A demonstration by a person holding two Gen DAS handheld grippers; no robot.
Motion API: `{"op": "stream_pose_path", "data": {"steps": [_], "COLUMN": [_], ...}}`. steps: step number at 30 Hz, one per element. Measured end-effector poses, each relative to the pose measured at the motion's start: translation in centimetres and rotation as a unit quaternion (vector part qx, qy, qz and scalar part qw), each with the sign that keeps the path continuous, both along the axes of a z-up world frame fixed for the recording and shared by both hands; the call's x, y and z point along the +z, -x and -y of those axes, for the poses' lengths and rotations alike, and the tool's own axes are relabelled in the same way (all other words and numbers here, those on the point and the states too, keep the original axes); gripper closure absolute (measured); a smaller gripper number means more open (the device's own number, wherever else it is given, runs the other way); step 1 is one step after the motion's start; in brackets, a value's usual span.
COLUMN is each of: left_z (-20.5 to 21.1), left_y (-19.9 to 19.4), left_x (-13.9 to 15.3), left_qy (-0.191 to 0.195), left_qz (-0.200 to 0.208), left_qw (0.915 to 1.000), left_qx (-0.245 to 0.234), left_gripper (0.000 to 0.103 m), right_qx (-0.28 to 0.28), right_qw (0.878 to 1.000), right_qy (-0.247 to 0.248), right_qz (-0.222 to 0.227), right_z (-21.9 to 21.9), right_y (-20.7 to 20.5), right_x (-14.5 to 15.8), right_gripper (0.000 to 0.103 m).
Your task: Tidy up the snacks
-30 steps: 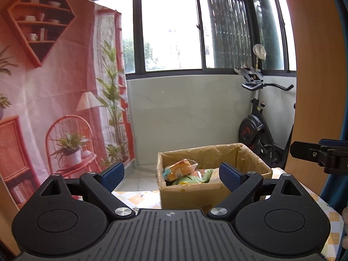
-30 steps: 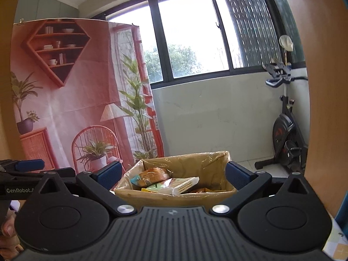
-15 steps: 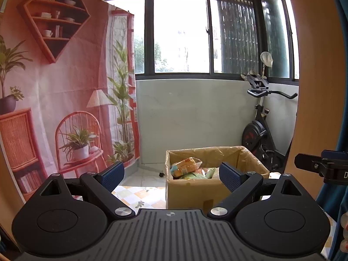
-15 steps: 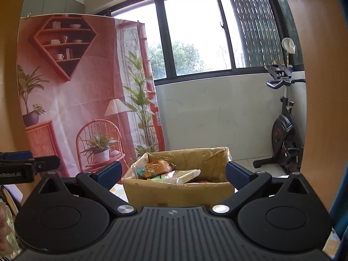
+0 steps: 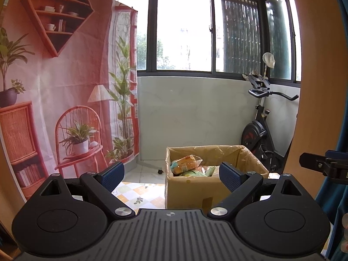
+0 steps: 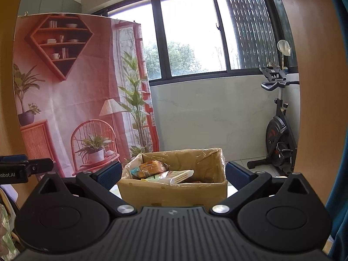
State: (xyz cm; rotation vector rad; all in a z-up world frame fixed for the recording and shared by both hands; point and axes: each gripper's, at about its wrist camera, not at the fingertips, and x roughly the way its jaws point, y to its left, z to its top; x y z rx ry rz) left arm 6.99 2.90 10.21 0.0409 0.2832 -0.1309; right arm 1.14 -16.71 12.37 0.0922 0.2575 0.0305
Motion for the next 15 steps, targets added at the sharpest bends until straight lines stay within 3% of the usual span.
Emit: {"op": "stream_pose_path", "data": {"steps": [15], "left_z": [-0.29], "left_y": [0.12], "left_x": [-0.39], "left_qy": [0.001], "left_qz": [-0.002], "left_qw": [0.9999], "left_qx": [-0.013], "left_gripper": [0.008], "right_qx": [-0.002], "right_qw": [1.0], "right_qy": [0.013], "right_qz": [-0.009], "right_z": [-0.61], "right_y": [-0.23], "right_x": [-0.27], "right_gripper": [0.0]}}
